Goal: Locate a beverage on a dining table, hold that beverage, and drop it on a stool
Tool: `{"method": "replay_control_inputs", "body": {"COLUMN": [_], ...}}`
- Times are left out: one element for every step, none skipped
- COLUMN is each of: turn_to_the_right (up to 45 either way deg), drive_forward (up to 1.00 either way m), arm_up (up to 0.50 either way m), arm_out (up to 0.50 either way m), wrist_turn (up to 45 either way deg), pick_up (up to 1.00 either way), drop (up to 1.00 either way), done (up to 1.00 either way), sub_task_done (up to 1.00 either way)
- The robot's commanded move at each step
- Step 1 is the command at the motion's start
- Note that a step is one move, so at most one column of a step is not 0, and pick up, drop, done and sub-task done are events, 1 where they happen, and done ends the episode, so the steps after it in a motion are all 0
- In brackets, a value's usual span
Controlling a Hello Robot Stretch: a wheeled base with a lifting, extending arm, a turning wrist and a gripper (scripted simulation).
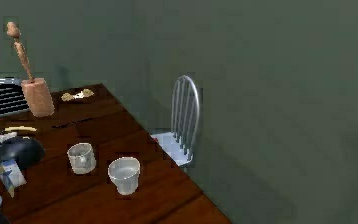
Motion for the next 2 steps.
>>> {"method": "replay_control_inputs", "body": {"turn_to_the_right": [-45.0, -45.0], "drive_forward": [0.00, 0.00], "arm_up": [0.00, 0.00], "arm_out": [0.00, 0.00], "wrist_turn": [0.0, 0.0], "pick_up": [0.00, 0.00], "drop": [0.00, 0.00], "done": [0.00, 0.00], "sub_task_done": [0.00, 0.00]}}
